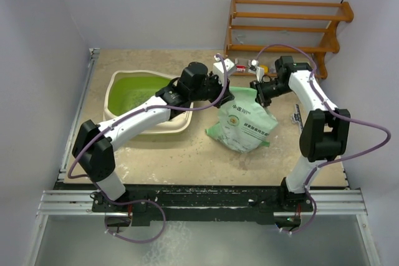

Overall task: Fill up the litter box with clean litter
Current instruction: 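Scoop the cat litter from the cat litter bag.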

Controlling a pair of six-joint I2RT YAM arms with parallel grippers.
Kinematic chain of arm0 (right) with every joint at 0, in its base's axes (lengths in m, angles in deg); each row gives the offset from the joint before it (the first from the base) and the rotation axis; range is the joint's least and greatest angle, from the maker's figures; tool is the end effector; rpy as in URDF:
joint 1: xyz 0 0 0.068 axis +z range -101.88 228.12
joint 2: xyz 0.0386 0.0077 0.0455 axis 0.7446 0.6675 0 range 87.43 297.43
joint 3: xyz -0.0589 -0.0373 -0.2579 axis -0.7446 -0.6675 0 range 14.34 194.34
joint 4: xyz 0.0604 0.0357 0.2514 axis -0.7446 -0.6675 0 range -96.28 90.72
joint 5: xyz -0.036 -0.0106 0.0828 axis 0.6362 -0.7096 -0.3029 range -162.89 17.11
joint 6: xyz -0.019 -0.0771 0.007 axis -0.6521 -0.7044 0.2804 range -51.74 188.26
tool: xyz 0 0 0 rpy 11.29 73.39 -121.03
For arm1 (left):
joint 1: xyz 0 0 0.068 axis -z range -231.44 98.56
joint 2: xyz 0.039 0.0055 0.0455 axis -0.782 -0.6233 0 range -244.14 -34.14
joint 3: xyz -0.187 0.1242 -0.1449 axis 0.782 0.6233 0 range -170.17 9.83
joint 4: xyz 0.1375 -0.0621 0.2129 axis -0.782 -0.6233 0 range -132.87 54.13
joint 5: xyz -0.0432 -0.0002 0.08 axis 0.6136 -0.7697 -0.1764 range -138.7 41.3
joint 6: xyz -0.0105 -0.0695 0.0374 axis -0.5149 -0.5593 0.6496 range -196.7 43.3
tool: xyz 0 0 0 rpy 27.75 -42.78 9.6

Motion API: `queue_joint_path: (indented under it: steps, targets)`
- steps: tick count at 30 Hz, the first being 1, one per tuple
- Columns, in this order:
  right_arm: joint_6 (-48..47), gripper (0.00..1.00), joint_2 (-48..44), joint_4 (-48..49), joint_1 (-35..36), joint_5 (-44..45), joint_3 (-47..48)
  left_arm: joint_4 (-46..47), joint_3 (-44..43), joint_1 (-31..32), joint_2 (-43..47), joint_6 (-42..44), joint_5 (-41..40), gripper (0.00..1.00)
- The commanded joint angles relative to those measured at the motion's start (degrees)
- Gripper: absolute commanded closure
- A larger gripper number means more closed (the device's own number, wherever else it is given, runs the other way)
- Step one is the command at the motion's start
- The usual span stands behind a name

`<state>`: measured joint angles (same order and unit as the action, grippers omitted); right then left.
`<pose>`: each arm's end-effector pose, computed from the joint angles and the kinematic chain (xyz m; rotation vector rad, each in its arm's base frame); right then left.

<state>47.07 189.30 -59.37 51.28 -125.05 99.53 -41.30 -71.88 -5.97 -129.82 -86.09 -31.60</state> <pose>0.3476 0.0735 0.2404 -0.6750 2.4469 1.1789 0.2864 -0.3199 0.3233 0.8196 1.8304 -0.9167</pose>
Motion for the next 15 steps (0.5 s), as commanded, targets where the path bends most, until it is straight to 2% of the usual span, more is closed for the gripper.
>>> queue_joint_path:
  steps: [1,15]
  targets:
    - [2.43,1.0,-4.41,-12.07,-0.83,-6.23,2.73,2.29,0.09,-0.43,3.7,0.95,-2.57,0.96]
    - [-0.28,1.0,-6.23,-16.99,-7.02,-7.6,4.77,2.39,0.11,-0.3,4.93,0.78,-2.32,0.94]
